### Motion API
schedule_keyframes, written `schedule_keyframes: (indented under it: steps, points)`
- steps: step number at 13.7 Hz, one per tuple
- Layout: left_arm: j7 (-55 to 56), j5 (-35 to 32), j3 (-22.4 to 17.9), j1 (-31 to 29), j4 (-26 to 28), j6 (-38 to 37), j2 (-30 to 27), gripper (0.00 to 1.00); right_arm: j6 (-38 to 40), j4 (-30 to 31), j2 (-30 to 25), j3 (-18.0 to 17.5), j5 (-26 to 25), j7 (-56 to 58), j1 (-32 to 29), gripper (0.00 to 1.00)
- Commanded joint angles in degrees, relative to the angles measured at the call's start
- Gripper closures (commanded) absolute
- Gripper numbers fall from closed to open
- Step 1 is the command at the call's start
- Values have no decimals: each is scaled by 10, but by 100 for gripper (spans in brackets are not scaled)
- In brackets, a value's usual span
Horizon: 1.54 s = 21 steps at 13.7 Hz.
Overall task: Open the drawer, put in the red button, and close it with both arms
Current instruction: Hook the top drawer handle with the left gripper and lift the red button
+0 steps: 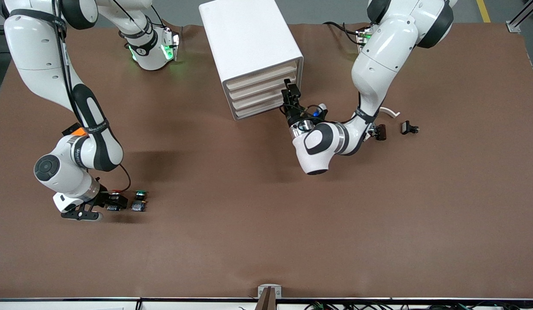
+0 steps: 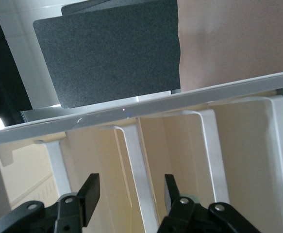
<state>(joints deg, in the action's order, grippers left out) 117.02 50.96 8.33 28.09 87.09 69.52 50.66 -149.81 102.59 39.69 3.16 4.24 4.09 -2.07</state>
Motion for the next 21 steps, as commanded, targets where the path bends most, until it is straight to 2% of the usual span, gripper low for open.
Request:
schedule_keyframes:
  steps: [1, 3, 5, 10, 12, 16, 17, 21]
  points:
    - [11, 3, -2, 17, 11, -8, -3, 39, -2, 3, -4, 1, 2, -3, 3, 100]
    - [11, 0, -2, 29, 12, -5, 2, 39, 0, 0, -7, 1, 2, -5, 7, 100]
    - [14, 0, -3, 39, 11, -1, 9, 39, 38, -12, -14, 1, 3, -7, 10, 100]
    - [15, 0, -3, 59, 8, 0, 9, 67, 191, -43, -80, 1, 4, -92, 29, 100]
    - [15, 0, -3, 59, 8, -1, 8, 82, 237, -49, -102, 1, 4, -150, 49, 100]
    - [14, -9, -6, 57, 4, 10, 9, 97, 308, -49, -146, 1, 4, -281, 100, 100]
    - [13, -8, -6, 55, 4, 10, 9, 100, 327, -49, -158, 1, 4, -314, 115, 100]
    - [7, -7, -23, 47, 4, 18, 9, 100, 367, -49, -190, 1, 4, -426, 170, 100]
